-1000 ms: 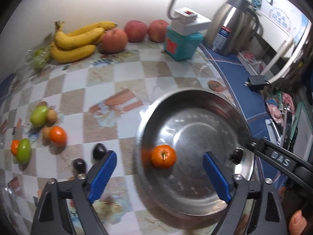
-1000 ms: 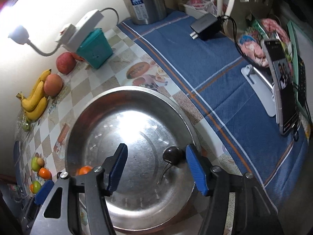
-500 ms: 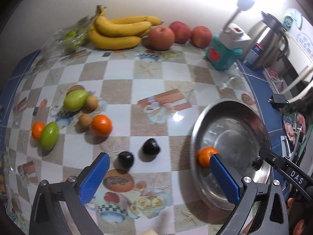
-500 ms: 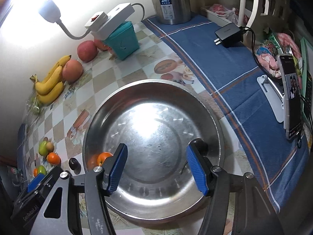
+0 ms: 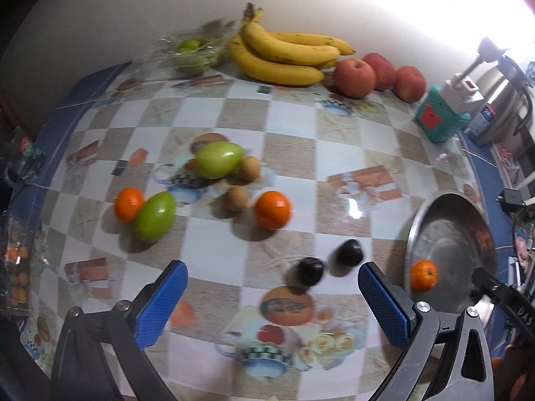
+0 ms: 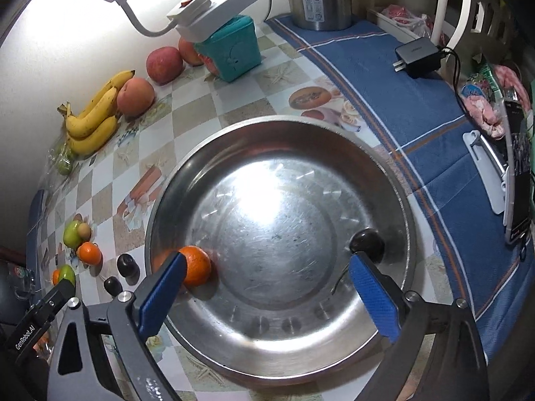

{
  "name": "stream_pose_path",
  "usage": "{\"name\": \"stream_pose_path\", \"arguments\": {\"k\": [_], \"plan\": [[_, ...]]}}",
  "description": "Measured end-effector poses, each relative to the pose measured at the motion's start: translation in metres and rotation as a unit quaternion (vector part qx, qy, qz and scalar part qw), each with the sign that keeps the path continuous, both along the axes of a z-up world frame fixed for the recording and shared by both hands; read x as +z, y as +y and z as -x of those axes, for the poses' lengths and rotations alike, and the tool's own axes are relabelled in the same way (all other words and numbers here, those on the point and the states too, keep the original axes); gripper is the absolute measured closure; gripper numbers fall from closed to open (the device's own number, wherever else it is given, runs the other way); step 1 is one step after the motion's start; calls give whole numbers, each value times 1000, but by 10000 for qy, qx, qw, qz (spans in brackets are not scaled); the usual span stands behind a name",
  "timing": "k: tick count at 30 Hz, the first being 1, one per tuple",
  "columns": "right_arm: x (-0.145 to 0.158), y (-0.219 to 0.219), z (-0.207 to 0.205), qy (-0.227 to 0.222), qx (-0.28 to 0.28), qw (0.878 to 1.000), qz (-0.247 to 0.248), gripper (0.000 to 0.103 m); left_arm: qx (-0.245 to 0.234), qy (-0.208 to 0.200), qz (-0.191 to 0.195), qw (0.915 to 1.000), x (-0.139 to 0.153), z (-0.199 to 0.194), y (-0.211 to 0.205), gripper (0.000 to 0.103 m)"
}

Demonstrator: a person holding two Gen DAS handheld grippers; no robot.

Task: Organize fruits
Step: 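Move both open tools back toward the remaining dark plums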

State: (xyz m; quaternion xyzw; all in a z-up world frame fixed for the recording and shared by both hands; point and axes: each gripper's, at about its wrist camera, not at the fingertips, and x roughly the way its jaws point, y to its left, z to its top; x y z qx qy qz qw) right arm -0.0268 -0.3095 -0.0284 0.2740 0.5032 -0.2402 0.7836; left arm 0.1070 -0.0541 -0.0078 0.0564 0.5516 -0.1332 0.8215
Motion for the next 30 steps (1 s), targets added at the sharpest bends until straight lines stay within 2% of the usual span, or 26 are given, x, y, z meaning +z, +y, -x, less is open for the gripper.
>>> {"name": "stream_pose_path", "arguments": {"k": [5,11,20,25,30], "plan": [[-1,7,-3,84,108,9998,117,5,365,-147,-145,9991,-6,-2,26,0],[-4,16,-6,87,174,9998,30,5,697,-399,-185,9966,-1,-7,49,0],[-13,30,-15,154,332,9993,-2,5,1229,-327,22,9919,-1,-22,82,0],[-2,46,-23,-173,524,9984,107,5,1411,-357,125,9893,2,-28,96,0],[14,75,-40,-571,1024,9931,76,5,1356,-320,139,9902,2,-29,94,0]]}}
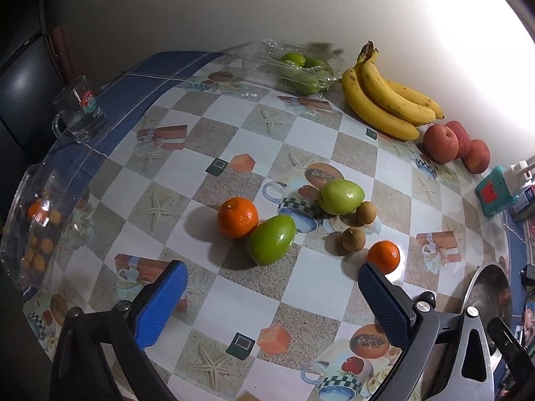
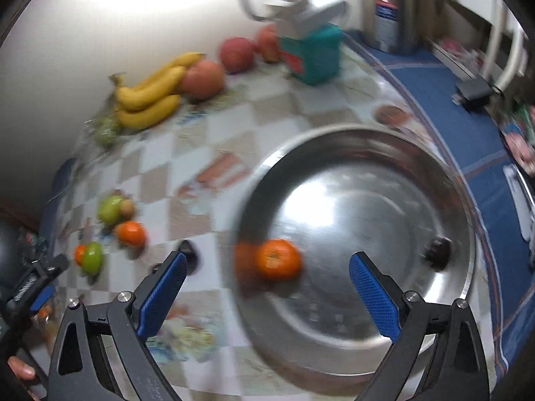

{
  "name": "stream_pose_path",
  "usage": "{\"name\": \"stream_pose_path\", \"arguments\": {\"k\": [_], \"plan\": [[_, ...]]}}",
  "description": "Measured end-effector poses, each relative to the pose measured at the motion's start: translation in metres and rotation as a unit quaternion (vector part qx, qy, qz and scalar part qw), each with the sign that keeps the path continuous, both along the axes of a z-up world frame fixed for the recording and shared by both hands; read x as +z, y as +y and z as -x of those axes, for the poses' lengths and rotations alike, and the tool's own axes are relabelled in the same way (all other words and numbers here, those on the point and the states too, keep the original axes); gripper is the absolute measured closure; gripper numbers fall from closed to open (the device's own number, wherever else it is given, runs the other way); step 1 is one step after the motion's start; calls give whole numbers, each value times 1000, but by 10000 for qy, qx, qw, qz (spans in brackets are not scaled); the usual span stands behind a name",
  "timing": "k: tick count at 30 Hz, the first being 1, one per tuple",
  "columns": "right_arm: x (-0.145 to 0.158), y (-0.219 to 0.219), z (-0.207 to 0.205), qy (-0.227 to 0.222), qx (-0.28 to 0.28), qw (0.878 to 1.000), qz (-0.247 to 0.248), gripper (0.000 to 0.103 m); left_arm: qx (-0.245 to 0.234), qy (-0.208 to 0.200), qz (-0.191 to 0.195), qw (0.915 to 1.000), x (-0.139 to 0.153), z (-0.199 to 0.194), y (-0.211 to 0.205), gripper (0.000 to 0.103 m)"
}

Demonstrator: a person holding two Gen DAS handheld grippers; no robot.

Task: Organize fruits
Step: 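Move both open tools back toward the remaining dark plums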

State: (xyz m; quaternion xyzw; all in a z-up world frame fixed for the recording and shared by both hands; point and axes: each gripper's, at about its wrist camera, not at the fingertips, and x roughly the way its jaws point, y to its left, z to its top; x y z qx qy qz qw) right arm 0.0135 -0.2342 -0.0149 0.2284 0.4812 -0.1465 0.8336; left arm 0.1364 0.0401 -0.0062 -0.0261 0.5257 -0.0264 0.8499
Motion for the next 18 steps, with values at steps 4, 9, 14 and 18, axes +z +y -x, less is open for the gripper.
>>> {"name": "stream_pose_path", "arguments": {"k": [4,9,14,18], "plan": [[-4,21,-13,36,365,9993,-87,5,-77,5,43,10000,1,1,-6,0],[-14,31,-25,242,490,9984,-145,5,-201,165,272,9993,-4,3,-15,0],[-8,38,-31,148,579,9981,-152,5,23,280,484,9984,-7,3,-15,0],[-2,42,-43,93,646,9978,-94,6,1,320,539,9980,-8,2,-18,0]]}}
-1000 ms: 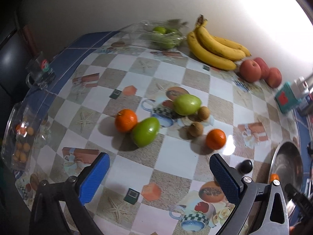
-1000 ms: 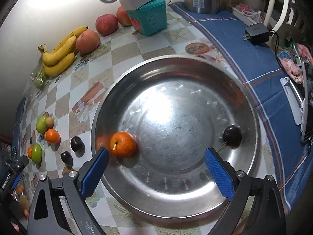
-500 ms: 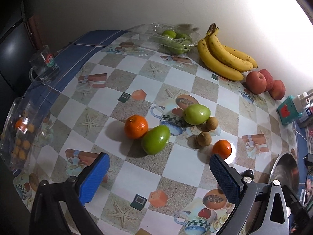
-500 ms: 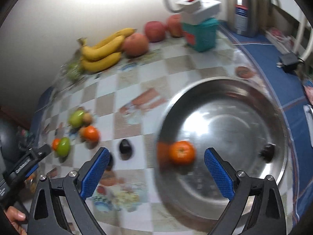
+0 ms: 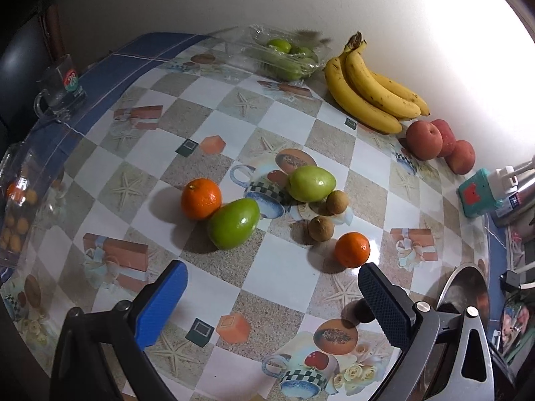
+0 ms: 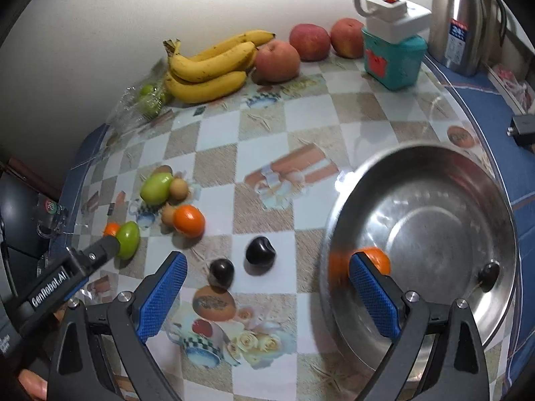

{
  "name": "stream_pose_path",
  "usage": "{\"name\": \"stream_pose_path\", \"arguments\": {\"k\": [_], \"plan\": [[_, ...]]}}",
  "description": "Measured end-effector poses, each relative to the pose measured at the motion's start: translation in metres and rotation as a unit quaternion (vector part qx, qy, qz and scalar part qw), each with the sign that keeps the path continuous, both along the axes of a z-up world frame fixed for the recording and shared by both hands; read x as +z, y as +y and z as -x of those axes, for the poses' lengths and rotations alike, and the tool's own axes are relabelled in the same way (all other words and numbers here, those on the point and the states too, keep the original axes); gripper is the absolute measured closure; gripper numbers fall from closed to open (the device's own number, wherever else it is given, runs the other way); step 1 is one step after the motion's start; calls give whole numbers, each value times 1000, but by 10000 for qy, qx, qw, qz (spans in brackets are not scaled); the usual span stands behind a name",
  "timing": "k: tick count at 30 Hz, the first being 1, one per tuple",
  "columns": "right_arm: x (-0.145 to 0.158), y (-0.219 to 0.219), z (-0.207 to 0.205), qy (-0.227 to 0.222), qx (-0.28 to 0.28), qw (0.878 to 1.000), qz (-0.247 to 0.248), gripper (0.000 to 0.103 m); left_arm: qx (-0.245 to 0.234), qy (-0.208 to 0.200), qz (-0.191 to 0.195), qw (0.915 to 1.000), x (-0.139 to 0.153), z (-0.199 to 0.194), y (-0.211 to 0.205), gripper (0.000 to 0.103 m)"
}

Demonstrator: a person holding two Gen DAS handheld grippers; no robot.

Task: Organize fruits
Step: 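Move both open tools back toward the remaining dark plums, then close the right gripper on a second dark plum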

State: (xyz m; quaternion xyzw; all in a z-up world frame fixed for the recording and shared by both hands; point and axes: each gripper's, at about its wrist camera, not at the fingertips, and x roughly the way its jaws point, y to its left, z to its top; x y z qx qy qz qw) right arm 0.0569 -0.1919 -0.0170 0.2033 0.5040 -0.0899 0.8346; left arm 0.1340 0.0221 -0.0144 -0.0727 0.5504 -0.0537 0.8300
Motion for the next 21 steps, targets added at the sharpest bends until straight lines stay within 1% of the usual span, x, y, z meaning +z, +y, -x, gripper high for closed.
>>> {"name": "stream_pose_path", "arguments": {"k": [1,2,4,6,8,10,13,15,21], "plan": [[-1,1,-3,19,18,10000,0,10,-13,50,16,10000,-2,0,-1,0],[-2,3,-6,43,46,10000,-16,21,-20,149,65,9999,-6,-1,-3,0],[-7,7,-11,99,97,9999,-100,31,36,319,124,9994,-14,-3,-6,0],[-12,12,-16,167,168,9997,-50,32,107,494,133,9986,-24,-4,-8,0],[-16,14,-20,256,173,9995,75,40,173,619,172,9978,-30,-5,-8,0],[-21,12,-23,340,122,9993,18,44,252,736,251,9967,-35,-6,-6,0],[-29,10,-26,445,53,9990,2,48,350,771,302,9959,-37,-7,-4,0],[-34,9,-28,529,39,9986,5,52,280,786,331,9960,-38,-8,-6,0],[-47,7,-32,643,-81,9979,-61,60,211,876,190,9957,-47,-10,-13,0]]}}
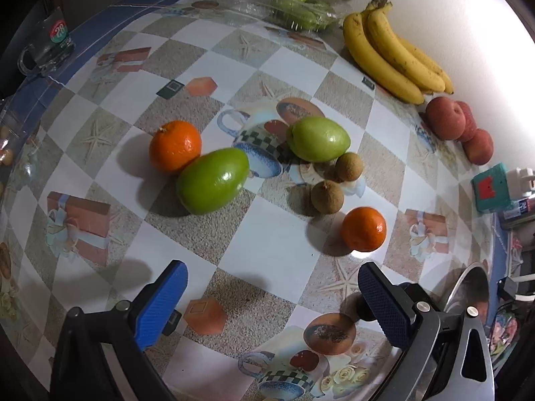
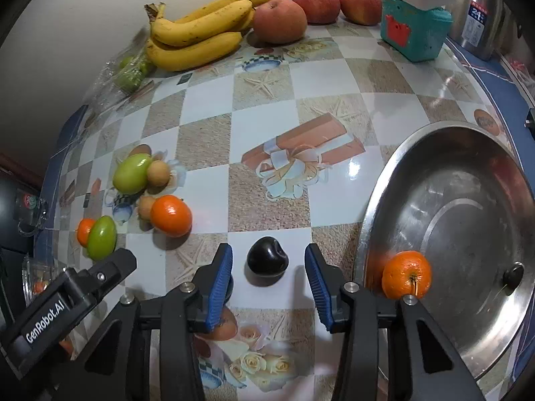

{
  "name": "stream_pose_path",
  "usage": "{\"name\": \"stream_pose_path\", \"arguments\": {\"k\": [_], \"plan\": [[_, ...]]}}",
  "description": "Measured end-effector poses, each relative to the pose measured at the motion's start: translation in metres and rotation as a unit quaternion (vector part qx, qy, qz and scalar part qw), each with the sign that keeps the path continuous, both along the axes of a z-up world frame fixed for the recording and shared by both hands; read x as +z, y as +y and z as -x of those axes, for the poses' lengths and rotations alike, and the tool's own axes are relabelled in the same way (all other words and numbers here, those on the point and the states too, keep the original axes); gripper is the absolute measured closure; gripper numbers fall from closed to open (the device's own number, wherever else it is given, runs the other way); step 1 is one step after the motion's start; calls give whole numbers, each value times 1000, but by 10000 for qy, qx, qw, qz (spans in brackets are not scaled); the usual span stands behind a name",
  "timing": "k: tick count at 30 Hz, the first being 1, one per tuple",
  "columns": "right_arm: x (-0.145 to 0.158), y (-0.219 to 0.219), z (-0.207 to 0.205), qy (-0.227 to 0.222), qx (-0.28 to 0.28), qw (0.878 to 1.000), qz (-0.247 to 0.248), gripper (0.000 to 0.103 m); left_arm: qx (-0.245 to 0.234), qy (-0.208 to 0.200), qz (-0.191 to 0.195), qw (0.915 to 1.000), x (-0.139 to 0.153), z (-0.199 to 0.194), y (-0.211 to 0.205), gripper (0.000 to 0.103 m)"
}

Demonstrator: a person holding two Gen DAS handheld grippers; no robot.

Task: Organize fruits
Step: 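Close the right gripper on a second dark plum, then close the left gripper on the third dark plum while the right tool holds its plum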

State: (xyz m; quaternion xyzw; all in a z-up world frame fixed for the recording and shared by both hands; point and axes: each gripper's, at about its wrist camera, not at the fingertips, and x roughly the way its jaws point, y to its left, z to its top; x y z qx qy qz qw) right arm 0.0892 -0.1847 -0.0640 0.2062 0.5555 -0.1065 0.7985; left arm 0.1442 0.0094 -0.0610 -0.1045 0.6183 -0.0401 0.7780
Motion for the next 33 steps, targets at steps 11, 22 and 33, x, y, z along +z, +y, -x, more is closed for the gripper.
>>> {"name": "stream_pose_path", "arguments": {"k": [11,22,33], "plan": [[-12,-1,-1,25,-55,9999,-102,68,-68,50,-67,9999,-5,-1,-8,0],[-18,3,-2,62,-17,9998,-169,72,-124,87,-85,9998,-6,0,-12,0],[-14,0,2,-2,-67,9995,-325,73,-137,80,-41,9999,-6,0,-11,0]]}}
